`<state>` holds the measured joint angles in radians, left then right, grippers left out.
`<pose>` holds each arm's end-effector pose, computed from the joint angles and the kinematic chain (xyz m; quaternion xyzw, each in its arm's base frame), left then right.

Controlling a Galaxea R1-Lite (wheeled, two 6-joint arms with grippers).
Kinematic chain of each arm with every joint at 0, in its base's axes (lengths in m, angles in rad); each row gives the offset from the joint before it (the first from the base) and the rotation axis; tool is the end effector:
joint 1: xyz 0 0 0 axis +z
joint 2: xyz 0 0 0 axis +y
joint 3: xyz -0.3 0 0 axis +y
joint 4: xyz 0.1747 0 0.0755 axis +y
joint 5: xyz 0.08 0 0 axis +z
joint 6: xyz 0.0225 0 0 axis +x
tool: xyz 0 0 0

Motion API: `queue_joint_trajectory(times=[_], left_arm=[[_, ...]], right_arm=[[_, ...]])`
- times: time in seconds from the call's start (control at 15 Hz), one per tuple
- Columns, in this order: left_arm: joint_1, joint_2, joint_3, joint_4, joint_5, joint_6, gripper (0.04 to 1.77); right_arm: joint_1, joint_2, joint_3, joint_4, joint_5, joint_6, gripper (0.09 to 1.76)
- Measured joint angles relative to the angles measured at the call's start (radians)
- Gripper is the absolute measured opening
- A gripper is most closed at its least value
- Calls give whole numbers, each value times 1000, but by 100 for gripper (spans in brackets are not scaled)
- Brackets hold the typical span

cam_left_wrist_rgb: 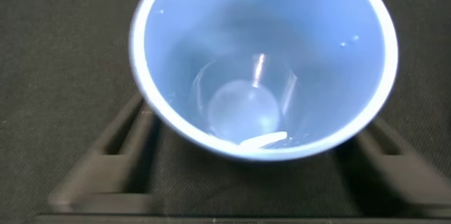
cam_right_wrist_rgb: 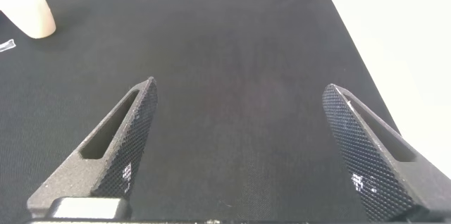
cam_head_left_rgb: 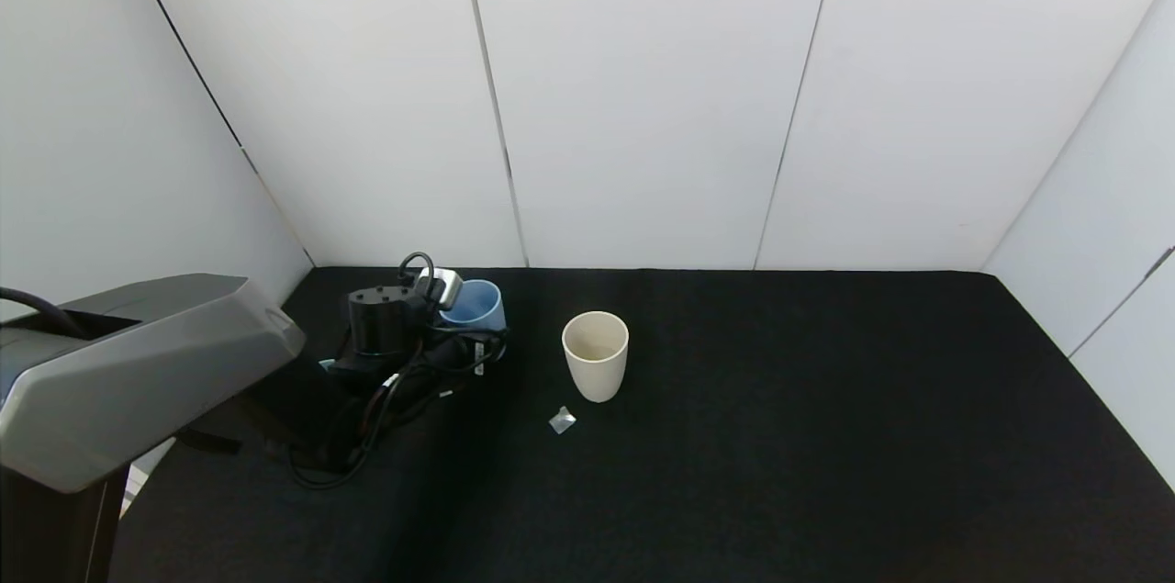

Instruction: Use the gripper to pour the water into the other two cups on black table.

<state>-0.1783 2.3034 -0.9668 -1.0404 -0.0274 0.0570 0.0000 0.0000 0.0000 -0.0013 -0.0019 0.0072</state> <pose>0.4060 -0.0738 0.0407 0.0392 0.1442 -0.1057 0.9831 -0.0228 0.0000 0.0756 0.0036 -0.0007 -0.0009 1.0000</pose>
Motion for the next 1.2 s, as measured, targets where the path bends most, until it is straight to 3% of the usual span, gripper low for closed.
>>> queue_joint_trajectory(times=[0.07,0.2,0.8,1.2], left_arm=[[0,3,-2,0,0,0,127],[0,6,-4,-1,0,0,121],[0,-18,-2,11,1,-2,119],[-3,-105,-23,118,2,2,119]], right_arm=[[0,0,0,0,0,0,171],[0,0,0,0,0,0,171],[0,0,0,0,1,1,171],[1,0,0,0,1,0,171]])
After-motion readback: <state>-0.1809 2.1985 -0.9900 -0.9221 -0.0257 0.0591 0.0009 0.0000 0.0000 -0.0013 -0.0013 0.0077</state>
